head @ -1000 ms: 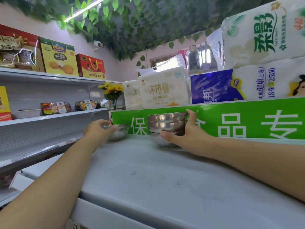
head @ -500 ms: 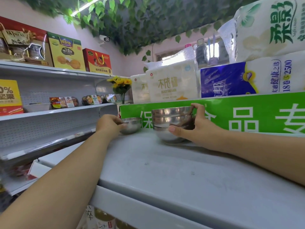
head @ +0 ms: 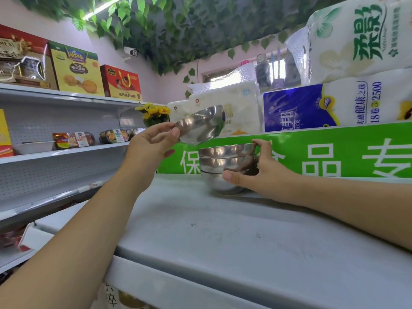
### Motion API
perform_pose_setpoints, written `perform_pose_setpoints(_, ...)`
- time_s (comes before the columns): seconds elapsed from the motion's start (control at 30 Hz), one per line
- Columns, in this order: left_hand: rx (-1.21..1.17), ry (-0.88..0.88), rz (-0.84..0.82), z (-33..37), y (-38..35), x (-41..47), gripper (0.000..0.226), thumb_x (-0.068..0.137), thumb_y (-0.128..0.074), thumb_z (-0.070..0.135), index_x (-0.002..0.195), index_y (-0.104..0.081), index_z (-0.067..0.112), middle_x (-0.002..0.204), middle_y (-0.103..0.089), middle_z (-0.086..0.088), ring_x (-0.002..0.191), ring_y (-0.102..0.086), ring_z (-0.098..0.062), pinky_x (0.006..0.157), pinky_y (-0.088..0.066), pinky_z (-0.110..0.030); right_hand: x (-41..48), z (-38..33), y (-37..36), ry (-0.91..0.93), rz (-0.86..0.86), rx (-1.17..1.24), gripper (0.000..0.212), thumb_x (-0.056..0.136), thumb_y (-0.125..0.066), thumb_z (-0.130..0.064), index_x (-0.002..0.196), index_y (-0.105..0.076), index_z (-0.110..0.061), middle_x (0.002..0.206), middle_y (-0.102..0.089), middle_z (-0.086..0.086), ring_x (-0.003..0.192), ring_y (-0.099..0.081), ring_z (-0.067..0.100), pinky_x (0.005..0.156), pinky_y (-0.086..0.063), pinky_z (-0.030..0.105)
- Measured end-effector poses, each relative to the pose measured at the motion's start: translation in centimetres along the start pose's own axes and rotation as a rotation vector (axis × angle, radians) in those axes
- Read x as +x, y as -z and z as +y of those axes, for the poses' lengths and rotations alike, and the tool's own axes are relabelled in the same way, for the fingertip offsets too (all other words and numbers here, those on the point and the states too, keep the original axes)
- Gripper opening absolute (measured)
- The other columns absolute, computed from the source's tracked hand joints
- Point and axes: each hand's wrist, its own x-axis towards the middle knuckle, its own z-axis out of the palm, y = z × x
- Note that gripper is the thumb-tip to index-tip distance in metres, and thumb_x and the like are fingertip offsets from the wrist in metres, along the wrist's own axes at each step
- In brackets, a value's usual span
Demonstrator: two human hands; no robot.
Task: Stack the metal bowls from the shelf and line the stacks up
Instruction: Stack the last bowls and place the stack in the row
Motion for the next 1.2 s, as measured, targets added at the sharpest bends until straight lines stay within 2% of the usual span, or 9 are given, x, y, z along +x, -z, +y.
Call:
perform_pose_setpoints(0.2, 0.016, -0.032, -0.083, -0.5, -1.1, -0.2, 0.017, 0.084, -0.073, 0.02, 0.1, -0.072, 0.026, 0.104, -0.077, 0.007, 0.106, -0.069, -0.011, 0.093, -0.055, -0.033, 0.2, 0.2, 0.0, 0.017, 0.009, 0.032, 0.132, 0.052, -0.074, -0.076, 0.153, 0.0, -0.035, 0.127, -0.062, -0.014, 0.115, -0.061, 0.007, 0.109, -0.045, 0.031)
perform_pose_setpoints(0.4, 0.06, -0.077, -0.202, -0.9, -2.0, -0.7, 0.024, 0.084, -0.073, 0.017, 0.108, -0.073, 0.018, 0.109, -0.076, -0.001, 0.108, -0.069, -0.012, 0.093, -0.052, -0.031, 0.1, 0.3, -0.3, 0.043, 0.043, 0.027, 0.128, 0.055, -0.078, -0.075, 0.152, -0.006, -0.034, 0.119, -0.065, -0.019, 0.116, -0.062, 0.004, 0.11, -0.044, 0.032)
perform_pose_setpoints(0.57, 0.081, -0.013, -0.265, -0.8, -2.2, -1.0, 0.054, 0.073, -0.077, 0.036, 0.124, -0.066, 0.028, 0.117, -0.074, 0.004, 0.11, -0.069, -0.014, 0.103, -0.05, -0.047, -0.1, 0.1, -0.1, 0.014, 0.041, -0.001, 0.116, 0.064, -0.079, -0.067, 0.148, -0.01, -0.026, 0.125, -0.061, -0.012, 0.114, -0.061, 0.007, 0.104, -0.046, 0.028)
perform_pose_setpoints(0.7, 0.113, 0.059, -0.278, -1.0, -2.7, -0.9, 0.096, 0.063, -0.089, 0.051, 0.145, -0.045, 0.028, 0.116, -0.074, 0.007, 0.109, -0.069, -0.012, 0.107, -0.046, -0.045, 0.0, 0.1, -0.1, 0.015, 0.059, -0.003, 0.106, 0.072, -0.082, -0.058, 0.145, -0.014, -0.022, 0.125, -0.06, -0.012, 0.114, -0.058, 0.004, 0.096, -0.043, 0.022)
perform_pose_setpoints(0.77, 0.132, 0.068, -0.28, -1.1, -2.8, -1.0, 0.103, 0.06, -0.089, 0.05, 0.147, -0.043, 0.022, 0.113, -0.075, 0.007, 0.108, -0.07, -0.01, 0.108, -0.045, -0.043, 0.0, 0.1, -0.2, 0.02, 0.063, 0.004, 0.104, 0.073, -0.082, -0.056, 0.144, -0.015, -0.021, 0.121, -0.061, -0.015, 0.11, -0.057, -0.002, 0.093, -0.042, 0.018)
perform_pose_setpoints(0.9, 0.159, 0.051, -0.26, -0.9, -2.9, -1.2, 0.091, 0.06, -0.082, 0.046, 0.142, -0.05, 0.02, 0.109, -0.076, 0.007, 0.103, -0.071, -0.008, 0.104, -0.047, -0.04, 0.0, 0.2, -0.2, 0.029, 0.054, -0.002, 0.106, 0.068, -0.08, -0.06, 0.143, -0.014, -0.023, 0.12, -0.063, -0.016, 0.112, -0.058, -0.002, 0.097, -0.044, 0.02)
perform_pose_setpoints(1.03, 0.172, 0.038, -0.255, -0.8, -3.0, -1.3, 0.085, 0.062, -0.081, 0.045, 0.139, -0.053, 0.022, 0.109, -0.076, 0.006, 0.099, -0.071, -0.005, 0.088, -0.052, -0.03, -0.1, 0.0, -0.2, 0.023, 0.053, 0.009, 0.101, 0.065, -0.079, -0.061, 0.137, -0.016, -0.029, 0.119, -0.064, -0.016, 0.11, -0.059, -0.004, 0.082, -0.041, 0.008)
perform_pose_setpoints(1.1, 0.15, 0.04, -0.253, -0.7, -3.1, -1.2, 0.08, 0.064, -0.081, 0.042, 0.137, -0.056, 0.021, 0.107, -0.076, 0.005, 0.095, -0.072, -0.004, 0.079, -0.05, -0.024, -0.1, -0.1, -0.1, 0.029, 0.072, 0.004, 0.1, 0.059, -0.077, -0.065, 0.133, -0.017, -0.033, 0.121, -0.065, -0.013, 0.113, -0.06, -0.001, 0.085, -0.044, 0.009)
perform_pose_setpoints(1.2, 0.118, 0.042, -0.241, -1.0, -3.1, -0.9, 0.07, 0.069, -0.083, 0.034, 0.133, -0.058, 0.019, 0.103, -0.077, 0.004, 0.09, -0.073, -0.004, 0.075, -0.052, -0.02, -0.1, 0.1, -0.1, 0.023, 0.087, -0.006, 0.103, 0.056, -0.078, -0.068, 0.133, -0.019, -0.032, 0.123, -0.067, -0.01, 0.114, -0.063, 0.003, 0.097, -0.048, 0.021)
